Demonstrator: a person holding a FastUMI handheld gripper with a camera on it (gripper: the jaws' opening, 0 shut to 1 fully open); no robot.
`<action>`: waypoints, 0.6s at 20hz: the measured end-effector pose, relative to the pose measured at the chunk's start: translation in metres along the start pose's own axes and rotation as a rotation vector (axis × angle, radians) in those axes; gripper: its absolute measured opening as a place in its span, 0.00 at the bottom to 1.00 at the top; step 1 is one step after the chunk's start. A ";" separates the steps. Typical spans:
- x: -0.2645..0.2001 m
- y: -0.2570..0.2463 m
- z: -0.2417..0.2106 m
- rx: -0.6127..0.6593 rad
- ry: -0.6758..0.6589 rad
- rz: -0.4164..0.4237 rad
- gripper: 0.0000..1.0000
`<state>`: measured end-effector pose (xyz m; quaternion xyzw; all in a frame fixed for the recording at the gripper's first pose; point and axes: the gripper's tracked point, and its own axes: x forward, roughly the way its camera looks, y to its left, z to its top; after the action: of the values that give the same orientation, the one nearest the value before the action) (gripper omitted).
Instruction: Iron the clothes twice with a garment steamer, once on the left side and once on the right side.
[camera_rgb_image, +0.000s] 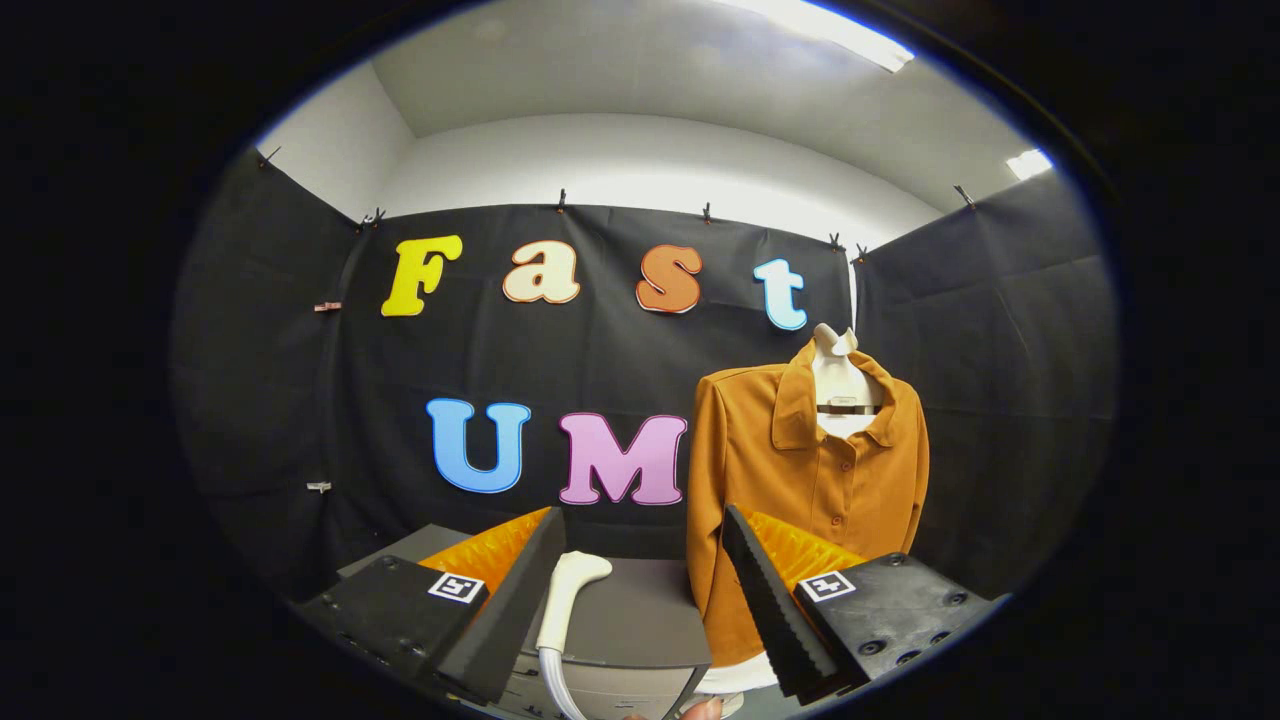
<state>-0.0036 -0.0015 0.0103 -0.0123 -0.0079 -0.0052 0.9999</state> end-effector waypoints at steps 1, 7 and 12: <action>0.000 0.000 0.000 0.000 0.001 -0.001 0.98; 0.022 0.025 -0.052 0.010 0.170 0.064 0.98; 0.057 0.059 -0.139 0.000 0.441 0.129 0.98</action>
<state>0.0562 0.0533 -0.1295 -0.0113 0.2119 0.0560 0.9756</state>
